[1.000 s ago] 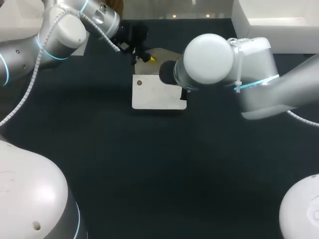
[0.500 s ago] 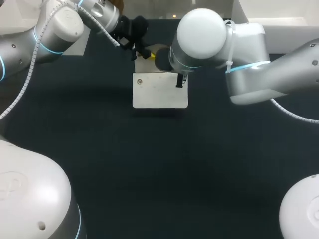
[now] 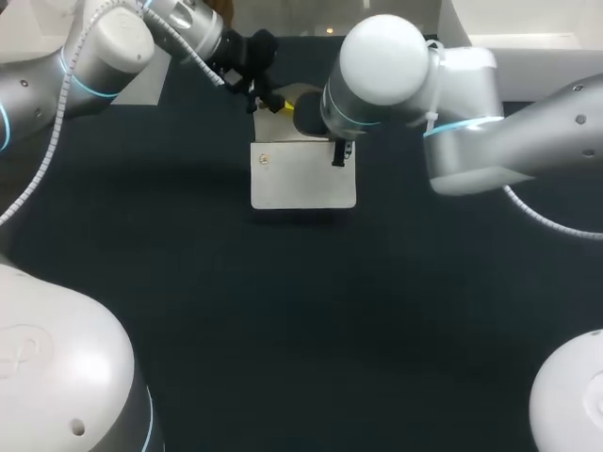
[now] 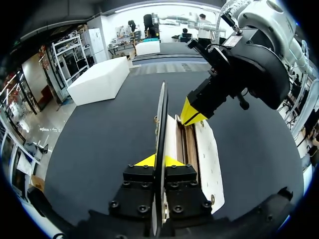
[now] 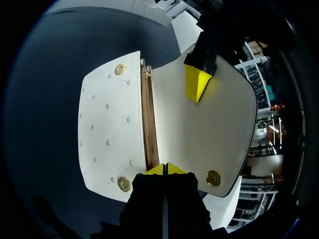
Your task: Pick up the bag, open it, inspect its contents, close it, and place it on the opposite side
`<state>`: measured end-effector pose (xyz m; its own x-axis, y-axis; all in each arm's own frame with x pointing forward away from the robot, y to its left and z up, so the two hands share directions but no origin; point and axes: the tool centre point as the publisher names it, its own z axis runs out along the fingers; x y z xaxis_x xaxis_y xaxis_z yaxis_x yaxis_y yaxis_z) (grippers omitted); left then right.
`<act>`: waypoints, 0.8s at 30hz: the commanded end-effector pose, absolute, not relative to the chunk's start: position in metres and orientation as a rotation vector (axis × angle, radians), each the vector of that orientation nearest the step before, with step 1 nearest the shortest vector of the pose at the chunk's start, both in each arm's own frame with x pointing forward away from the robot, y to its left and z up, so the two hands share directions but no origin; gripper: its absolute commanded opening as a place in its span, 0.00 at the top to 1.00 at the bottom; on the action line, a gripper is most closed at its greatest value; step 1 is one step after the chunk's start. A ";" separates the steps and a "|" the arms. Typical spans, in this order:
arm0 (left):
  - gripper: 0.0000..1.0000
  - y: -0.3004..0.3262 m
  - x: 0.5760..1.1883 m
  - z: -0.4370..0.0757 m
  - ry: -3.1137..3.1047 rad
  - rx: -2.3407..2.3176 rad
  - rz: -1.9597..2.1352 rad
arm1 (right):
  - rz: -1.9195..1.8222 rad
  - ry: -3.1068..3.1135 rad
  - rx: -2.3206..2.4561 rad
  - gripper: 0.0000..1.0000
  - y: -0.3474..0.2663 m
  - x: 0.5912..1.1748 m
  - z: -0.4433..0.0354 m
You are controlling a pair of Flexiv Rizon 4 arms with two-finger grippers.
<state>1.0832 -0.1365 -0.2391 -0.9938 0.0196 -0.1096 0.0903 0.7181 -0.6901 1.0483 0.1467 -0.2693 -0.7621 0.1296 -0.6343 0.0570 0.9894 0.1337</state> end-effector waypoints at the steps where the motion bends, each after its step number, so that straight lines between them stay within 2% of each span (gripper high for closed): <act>1: 1.00 -0.138 1.083 -0.238 2.830 0.094 -1.141 | 0.131 2.442 0.132 1.00 0.151 1.057 -0.274; 24: 1.00 -0.133 1.081 -0.230 2.836 -0.014 -1.164 | 0.089 2.490 0.108 1.00 0.155 1.047 -0.297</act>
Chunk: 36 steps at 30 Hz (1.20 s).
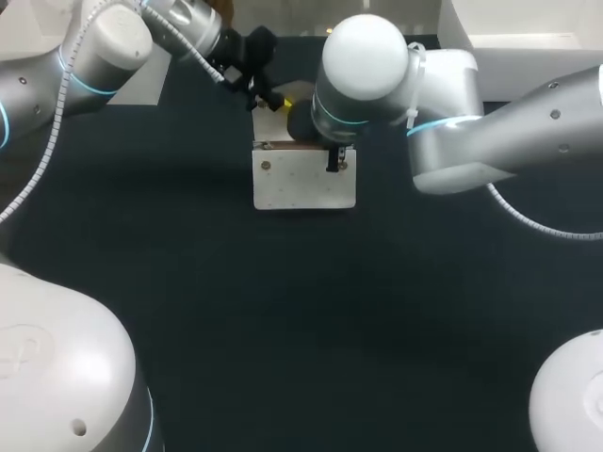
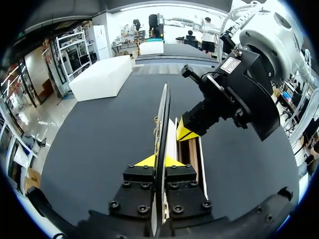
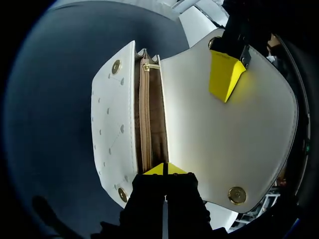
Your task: Pick up the bag, open it, inspect its contents, close it, and place it on the opposite side
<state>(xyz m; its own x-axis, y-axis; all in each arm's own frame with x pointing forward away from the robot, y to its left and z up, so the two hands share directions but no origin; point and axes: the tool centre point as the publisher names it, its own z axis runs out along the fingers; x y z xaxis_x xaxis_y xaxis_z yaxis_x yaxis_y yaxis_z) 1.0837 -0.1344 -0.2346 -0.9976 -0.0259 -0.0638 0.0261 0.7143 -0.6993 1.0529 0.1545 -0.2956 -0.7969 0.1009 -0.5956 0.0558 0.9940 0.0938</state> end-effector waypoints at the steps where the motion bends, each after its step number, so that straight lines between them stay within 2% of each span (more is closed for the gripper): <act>1: 1.00 -0.133 1.081 -0.229 2.832 -0.018 -1.167 | 0.087 2.490 0.106 1.00 0.155 1.046 -0.297; 23: 1.00 -0.138 1.068 -0.220 2.809 0.039 -1.265 | 0.066 2.494 0.111 1.00 0.156 1.048 -0.304; 36: 1.00 -0.135 1.068 -0.226 2.839 0.034 -1.340 | 0.031 2.563 0.118 1.00 0.156 1.046 -0.326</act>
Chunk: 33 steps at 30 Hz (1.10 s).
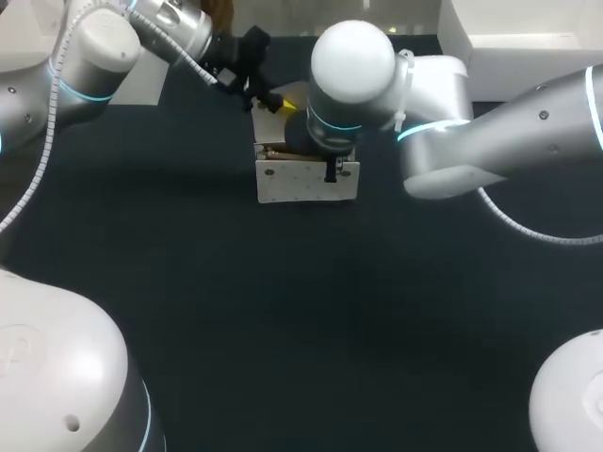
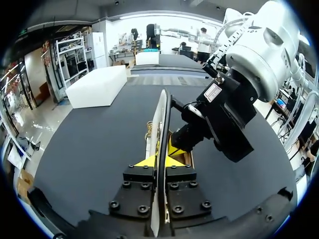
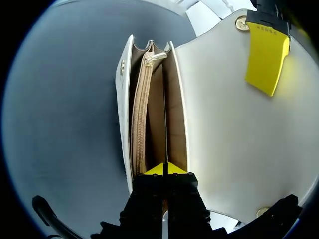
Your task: Pick up the bag, open it, inspect its contents, close it, and place it on the opposite side
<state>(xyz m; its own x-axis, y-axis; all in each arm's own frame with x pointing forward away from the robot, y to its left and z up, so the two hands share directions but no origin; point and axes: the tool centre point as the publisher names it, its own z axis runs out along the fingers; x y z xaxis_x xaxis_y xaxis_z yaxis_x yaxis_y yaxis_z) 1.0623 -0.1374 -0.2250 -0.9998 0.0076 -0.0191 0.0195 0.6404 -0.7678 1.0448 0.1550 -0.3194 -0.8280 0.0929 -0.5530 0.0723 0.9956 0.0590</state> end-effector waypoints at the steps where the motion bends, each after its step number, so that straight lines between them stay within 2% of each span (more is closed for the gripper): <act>1: 1.00 -0.135 1.067 -0.226 2.839 0.036 -1.342 | 0.029 2.568 0.119 1.00 0.156 1.046 -0.327; 6: 1.00 -0.134 1.065 -0.224 2.833 0.042 -1.355 | 0.027 2.583 0.119 1.00 0.155 1.041 -0.330; 7: 1.00 -0.134 1.065 -0.223 2.828 0.046 -1.362 | 0.025 2.586 0.119 0.92 0.155 1.040 -0.330; 10: 1.00 -0.134 1.064 -0.219 2.821 0.055 -1.368 | 0.018 2.595 0.121 0.57 0.155 1.038 -0.331; 12: 1.00 -0.135 1.063 -0.217 2.814 0.067 -1.374 | 0.015 2.599 0.123 0.44 0.154 1.036 -0.331; 16: 1.00 -0.136 1.059 -0.214 2.806 0.092 -1.385 | 0.011 2.607 0.125 0.02 0.154 1.034 -0.332; 33: 1.00 -0.140 1.052 -0.210 2.798 0.154 -1.386 | 0.018 2.616 0.119 0.00 0.154 1.032 -0.333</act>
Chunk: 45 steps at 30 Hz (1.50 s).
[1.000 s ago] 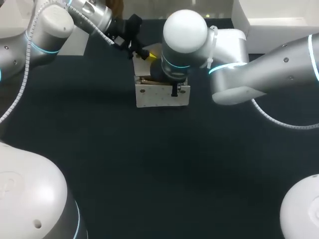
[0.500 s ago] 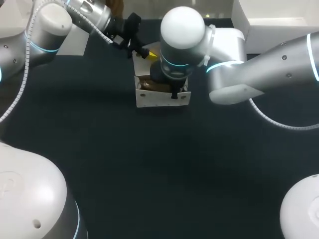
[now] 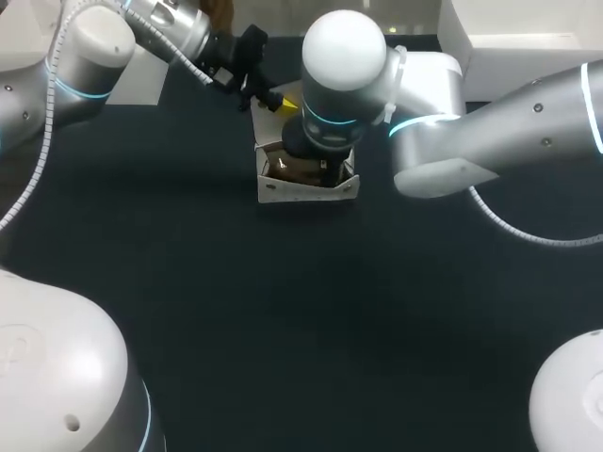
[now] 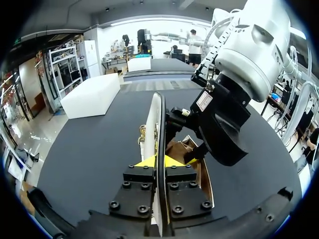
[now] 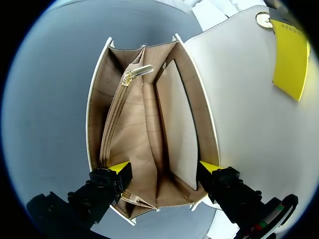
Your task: Pick up the bag, open it, inspect its contents, close it, and place it on the opposite side
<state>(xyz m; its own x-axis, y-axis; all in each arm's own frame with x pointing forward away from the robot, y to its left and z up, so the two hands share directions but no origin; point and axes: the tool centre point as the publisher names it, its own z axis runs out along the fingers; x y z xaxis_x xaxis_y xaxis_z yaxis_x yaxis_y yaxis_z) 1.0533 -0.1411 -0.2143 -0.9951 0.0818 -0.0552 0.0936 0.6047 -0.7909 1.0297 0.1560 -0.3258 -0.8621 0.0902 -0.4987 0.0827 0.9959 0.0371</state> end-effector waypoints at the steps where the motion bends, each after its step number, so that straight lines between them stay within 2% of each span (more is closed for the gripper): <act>1: 1.00 -0.140 1.052 -0.210 2.798 0.154 -1.387 | 0.018 2.616 0.119 0.00 0.154 1.032 -0.333; 25: 1.00 -0.138 1.050 -0.211 2.795 0.157 -1.386 | 0.018 2.614 0.111 0.00 0.157 1.035 -0.332; 30: 1.00 -0.138 1.050 -0.210 2.794 0.161 -1.385 | 0.021 2.609 0.112 0.20 0.157 1.035 -0.331; 33: 1.00 -0.138 1.049 -0.210 2.792 0.162 -1.385 | 0.023 2.606 0.115 0.50 0.157 1.035 -0.329; 35: 1.00 -0.138 1.048 -0.209 2.791 0.163 -1.385 | 0.025 2.599 0.117 0.57 0.157 1.034 -0.327; 37: 1.00 -0.138 1.047 -0.208 2.788 0.164 -1.385 | 0.027 2.589 0.121 0.60 0.156 1.034 -0.324; 45: 1.00 -0.138 1.044 -0.201 2.784 0.167 -1.369 | 0.045 2.460 0.164 0.59 0.147 1.025 -0.282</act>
